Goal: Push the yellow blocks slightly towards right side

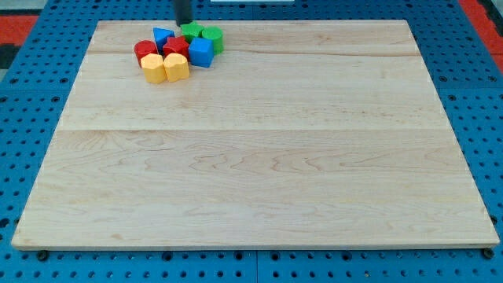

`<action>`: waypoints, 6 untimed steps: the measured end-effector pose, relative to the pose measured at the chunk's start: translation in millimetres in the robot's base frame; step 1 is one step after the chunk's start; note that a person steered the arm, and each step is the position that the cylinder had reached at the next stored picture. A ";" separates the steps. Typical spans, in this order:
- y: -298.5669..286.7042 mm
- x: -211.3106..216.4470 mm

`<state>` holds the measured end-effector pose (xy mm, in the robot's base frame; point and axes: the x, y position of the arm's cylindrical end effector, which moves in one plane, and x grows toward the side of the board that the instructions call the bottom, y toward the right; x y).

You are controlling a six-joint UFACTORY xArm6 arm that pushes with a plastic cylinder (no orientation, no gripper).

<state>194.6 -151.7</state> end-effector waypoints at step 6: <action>-25.1 133.8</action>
